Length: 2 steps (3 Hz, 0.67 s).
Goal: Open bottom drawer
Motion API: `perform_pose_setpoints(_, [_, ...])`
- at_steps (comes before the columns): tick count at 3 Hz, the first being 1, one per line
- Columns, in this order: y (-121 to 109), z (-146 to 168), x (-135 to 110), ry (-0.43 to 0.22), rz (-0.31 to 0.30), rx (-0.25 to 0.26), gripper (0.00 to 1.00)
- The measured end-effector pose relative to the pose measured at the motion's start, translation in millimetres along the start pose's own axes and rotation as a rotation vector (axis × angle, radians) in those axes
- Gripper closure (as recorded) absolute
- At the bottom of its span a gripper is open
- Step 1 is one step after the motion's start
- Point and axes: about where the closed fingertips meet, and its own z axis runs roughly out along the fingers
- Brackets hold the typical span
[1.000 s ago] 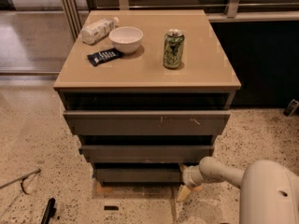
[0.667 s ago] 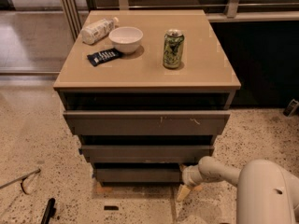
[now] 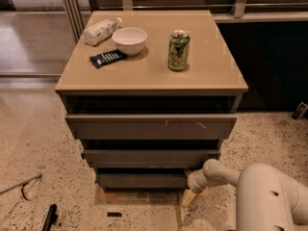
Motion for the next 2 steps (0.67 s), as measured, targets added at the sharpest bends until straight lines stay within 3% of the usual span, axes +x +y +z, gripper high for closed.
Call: perform_pose_setpoints(2, [4.5,0.6,6.4,0.009,0.070,-0.084,0.00])
